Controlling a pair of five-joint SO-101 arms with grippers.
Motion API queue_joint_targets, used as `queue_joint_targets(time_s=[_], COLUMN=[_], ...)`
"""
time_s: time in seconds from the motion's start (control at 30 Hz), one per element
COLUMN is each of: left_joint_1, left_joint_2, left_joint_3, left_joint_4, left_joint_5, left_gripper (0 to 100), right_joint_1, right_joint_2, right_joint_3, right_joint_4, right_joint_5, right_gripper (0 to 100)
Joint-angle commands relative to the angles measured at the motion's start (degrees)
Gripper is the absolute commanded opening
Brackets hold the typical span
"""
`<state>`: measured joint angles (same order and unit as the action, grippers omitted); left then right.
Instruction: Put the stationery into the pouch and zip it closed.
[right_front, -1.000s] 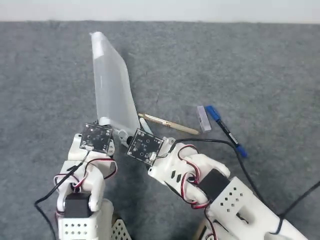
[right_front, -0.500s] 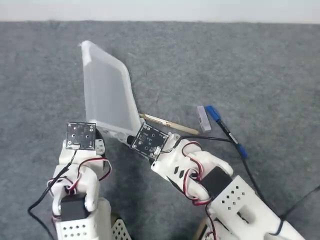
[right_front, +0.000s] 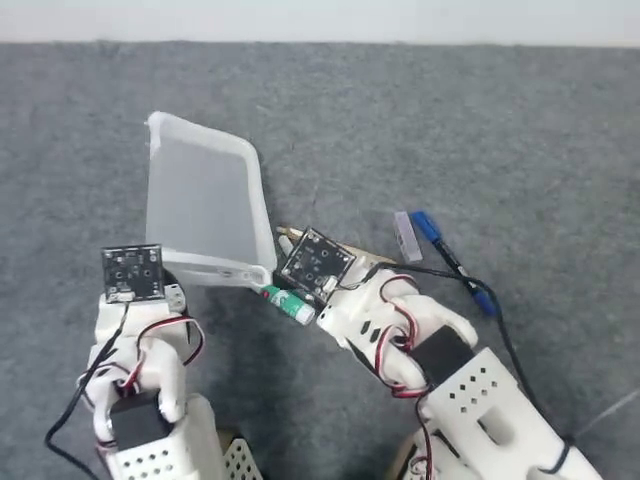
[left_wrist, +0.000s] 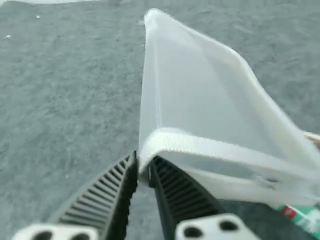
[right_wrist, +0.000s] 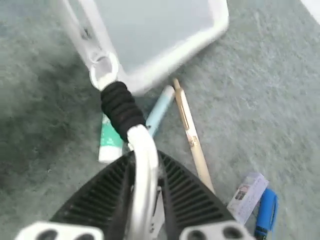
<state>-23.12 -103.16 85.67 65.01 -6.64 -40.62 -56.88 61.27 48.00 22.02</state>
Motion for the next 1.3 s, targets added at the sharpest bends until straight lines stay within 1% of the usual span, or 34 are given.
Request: queue_joint_targets(time_s=[0.0,0.13,0.23,0.3,0.37,0.57,0.73,0.87,0.93,1.1,1.27], left_joint_1=[-3.2,-3.6,-3.5,-3.5,-3.5,-3.3,-3.2,-3.2,-2.5,4.0,4.4], left_joint_2=[0.0,0.0,0.0,0.0,0.0,0.0,0.0,0.0,0.0,0.1,0.1], left_joint_3=[-3.3,-3.3,-3.1,-2.8,-2.3,-2.2,0.3,3.0,3.0,5.1,5.1], left_joint_4=[0.0,0.0,0.0,0.1,0.1,-0.2,-1.8,-6.2,-6.2,-6.2,-6.4], left_joint_5=[0.8,0.9,1.0,3.3,5.1,5.1,5.2,4.9,4.7,0.2,-0.2], left_gripper=[1,2,10,16,20,21,29,30,30,30,30], right_joint_1=[4.6,6.8,7.3,7.0,7.0,6.9,3.5,1.4,1.3,1.2,1.2], right_joint_2=[-2.8,-2.8,-2.8,-2.8,-2.8,-2.9,-6.8,-15.0,-18.8,-25.2,-29.4], right_joint_3=[-2.4,-4.0,-4.1,-4.1,-4.1,-4.7,-5.7,-5.5,-5.5,-5.4,-5.4], right_joint_4=[0.6,0.9,0.9,1.0,1.0,1.9,5.5,9.0,10.7,13.5,15.3], right_joint_5=[0.2,-2.7,-3.0,-3.0,-3.0,-3.1,-3.1,-2.9,-2.6,-2.6,-2.5], right_gripper=[0.6,0.6,0.6,0.6,0.6,0.6,0.6,0.6,0.6,0.6,0.6])
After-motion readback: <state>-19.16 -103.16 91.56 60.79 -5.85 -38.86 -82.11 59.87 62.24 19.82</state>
